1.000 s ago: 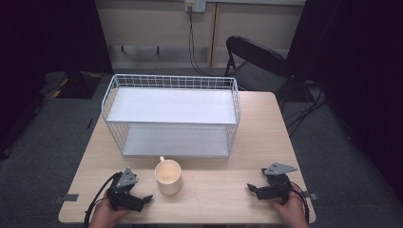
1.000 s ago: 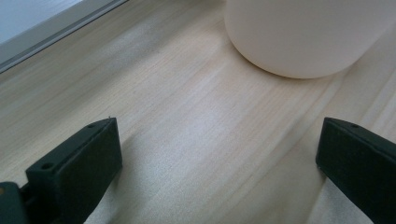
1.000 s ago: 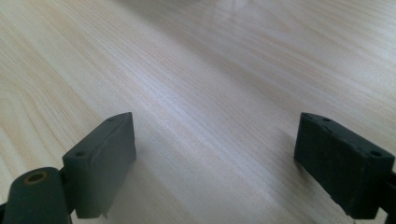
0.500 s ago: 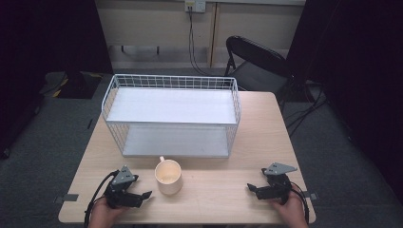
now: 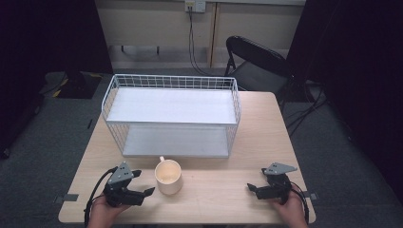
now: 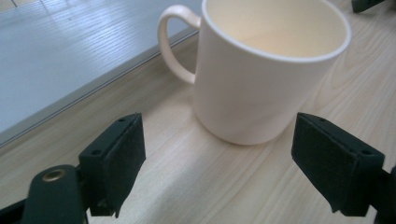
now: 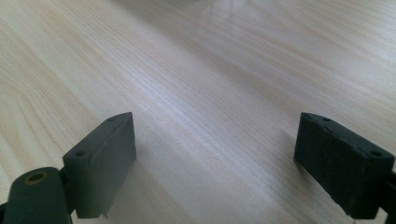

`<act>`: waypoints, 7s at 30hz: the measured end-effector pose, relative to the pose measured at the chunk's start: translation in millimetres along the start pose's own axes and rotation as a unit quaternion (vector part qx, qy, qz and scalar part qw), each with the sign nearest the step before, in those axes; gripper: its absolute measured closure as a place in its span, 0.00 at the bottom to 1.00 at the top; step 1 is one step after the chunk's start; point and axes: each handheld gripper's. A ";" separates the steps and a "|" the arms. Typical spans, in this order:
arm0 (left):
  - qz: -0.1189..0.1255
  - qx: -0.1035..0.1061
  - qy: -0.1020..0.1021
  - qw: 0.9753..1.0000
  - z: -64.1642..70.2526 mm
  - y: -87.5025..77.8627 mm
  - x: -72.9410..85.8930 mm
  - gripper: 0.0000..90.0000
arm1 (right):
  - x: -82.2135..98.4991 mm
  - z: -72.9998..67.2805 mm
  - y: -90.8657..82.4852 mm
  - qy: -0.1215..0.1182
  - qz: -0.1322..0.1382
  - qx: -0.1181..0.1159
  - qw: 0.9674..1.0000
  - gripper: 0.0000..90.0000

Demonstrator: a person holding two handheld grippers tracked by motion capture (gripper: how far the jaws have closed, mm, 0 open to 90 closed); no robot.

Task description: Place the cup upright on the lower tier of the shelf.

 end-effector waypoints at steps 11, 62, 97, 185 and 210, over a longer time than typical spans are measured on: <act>0.017 0.006 -0.002 1.000 6.3 -9.3 -22.1 0.20 | 0.0 -0.1 -0.1 0.000 -0.001 0.001 1.000 0.13; -0.012 -0.014 -0.031 0.999 3.2 22.7 -53.0 0.60 | -0.1 0.0 -0.1 0.001 0.000 0.002 1.000 0.13; -0.030 -0.033 -0.036 0.998 -0.3 31.6 -57.6 0.88 | -0.1 0.0 -0.1 0.001 -0.001 0.002 1.000 0.13; 0.033 -0.176 -0.131 0.975 -34.1 21.9 -78.5 0.91 | -0.1 0.0 -0.1 0.002 -0.001 0.001 1.000 0.13; 0.026 -0.197 -0.139 0.970 -37.3 40.0 -93.6 0.91 | -0.1 0.0 0.0 0.001 0.000 0.001 1.000 0.13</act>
Point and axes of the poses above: each handheld gripper's, and its own axes: y roughly forward along the jaws, x roughly out of its underside, z roughly to its right, and after that the axes turned 10 degrees about -z, right-handed
